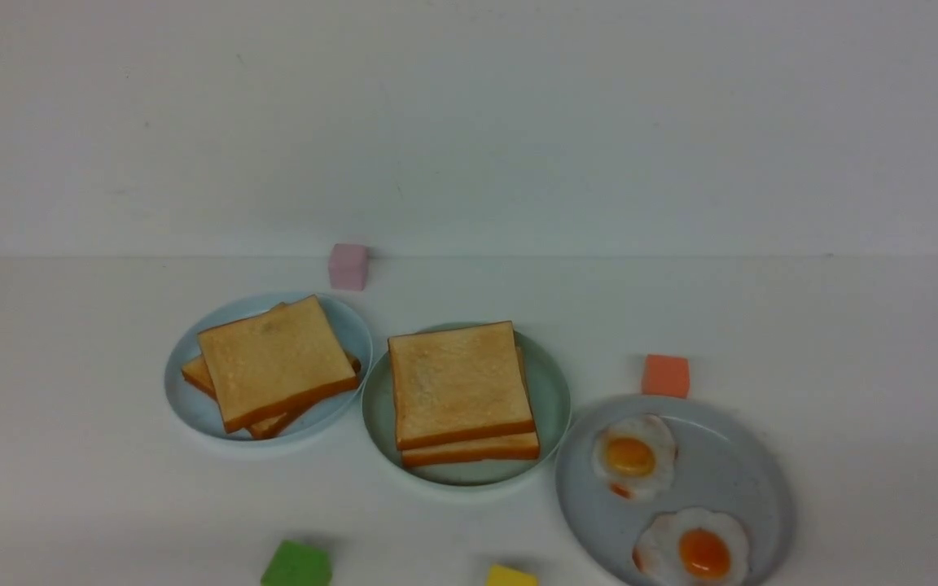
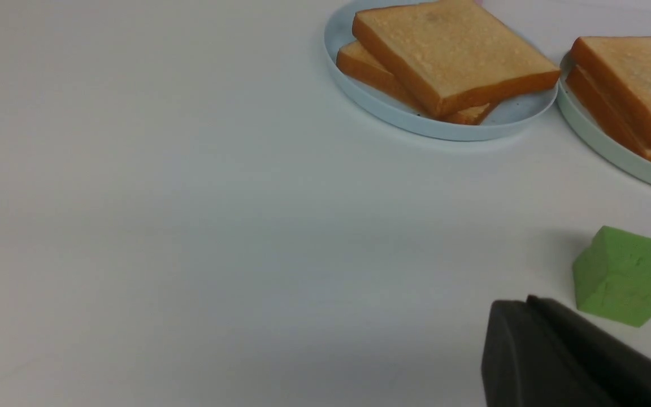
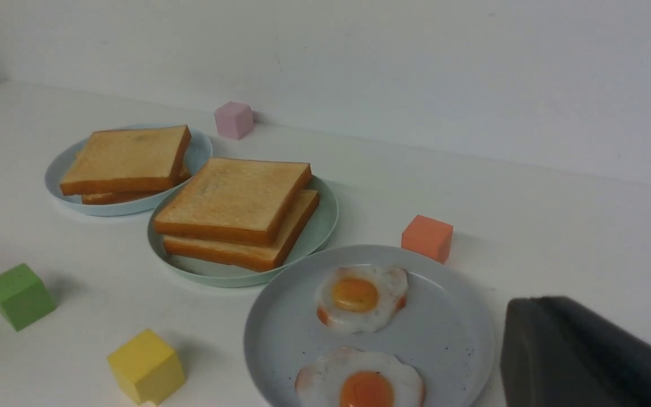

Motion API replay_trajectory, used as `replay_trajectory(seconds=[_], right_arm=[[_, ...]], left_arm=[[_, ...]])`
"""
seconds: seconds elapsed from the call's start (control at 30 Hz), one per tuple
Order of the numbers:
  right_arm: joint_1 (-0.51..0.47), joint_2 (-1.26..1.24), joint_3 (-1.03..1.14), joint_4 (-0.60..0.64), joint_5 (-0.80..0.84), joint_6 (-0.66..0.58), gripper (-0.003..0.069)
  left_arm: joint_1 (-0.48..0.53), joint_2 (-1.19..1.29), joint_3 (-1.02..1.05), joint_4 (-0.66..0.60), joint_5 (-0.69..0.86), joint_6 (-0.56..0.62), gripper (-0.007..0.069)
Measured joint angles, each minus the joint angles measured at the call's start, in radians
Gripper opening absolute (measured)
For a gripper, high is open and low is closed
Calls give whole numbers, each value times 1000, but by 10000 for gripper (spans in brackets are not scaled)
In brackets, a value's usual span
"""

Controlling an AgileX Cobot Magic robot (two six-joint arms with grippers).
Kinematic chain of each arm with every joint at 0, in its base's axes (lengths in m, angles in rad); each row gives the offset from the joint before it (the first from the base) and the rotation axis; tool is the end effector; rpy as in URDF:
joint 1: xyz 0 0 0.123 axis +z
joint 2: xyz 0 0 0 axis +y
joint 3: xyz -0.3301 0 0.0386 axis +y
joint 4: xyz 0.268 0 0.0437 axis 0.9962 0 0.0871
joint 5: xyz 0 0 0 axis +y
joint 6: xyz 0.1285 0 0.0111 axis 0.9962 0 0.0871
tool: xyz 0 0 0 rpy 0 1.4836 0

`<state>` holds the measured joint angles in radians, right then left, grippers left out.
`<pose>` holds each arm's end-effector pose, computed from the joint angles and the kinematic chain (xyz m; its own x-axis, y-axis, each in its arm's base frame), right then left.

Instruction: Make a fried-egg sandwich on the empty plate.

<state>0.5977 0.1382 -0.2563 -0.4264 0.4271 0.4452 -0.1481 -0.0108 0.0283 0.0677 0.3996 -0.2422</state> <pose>0.0655 0.0178 0.2579 -0.1760 -0.0565 -0.9828 -0.4065 0.9134 0.0203 0.0600 -0.0055 0.1552 -0.3365 -0.1306 -0.9326 0.0637 0.9849 -0.1609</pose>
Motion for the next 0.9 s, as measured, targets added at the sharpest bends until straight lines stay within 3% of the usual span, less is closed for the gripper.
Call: replay_trajectory(seconds=[0.17, 0.4, 0.53, 0.67, 0.9], right_arm=[[-59, 0, 0, 83, 1, -11, 35], [-332, -13, 62, 255, -8, -175, 43], [-480, -106, 165, 321, -13, -208, 49], [-530, -147, 265, 342, -2, -209, 53], [-535, -149, 271, 349, -32, -209, 64]], left_arm=[[0, 0, 0, 0, 0, 0, 20], [0, 0, 0, 0, 0, 0, 27], [0, 0, 0, 0, 0, 0, 31], [0, 0, 0, 0, -1, 0, 38], [0, 0, 0, 0, -2, -1, 42]])
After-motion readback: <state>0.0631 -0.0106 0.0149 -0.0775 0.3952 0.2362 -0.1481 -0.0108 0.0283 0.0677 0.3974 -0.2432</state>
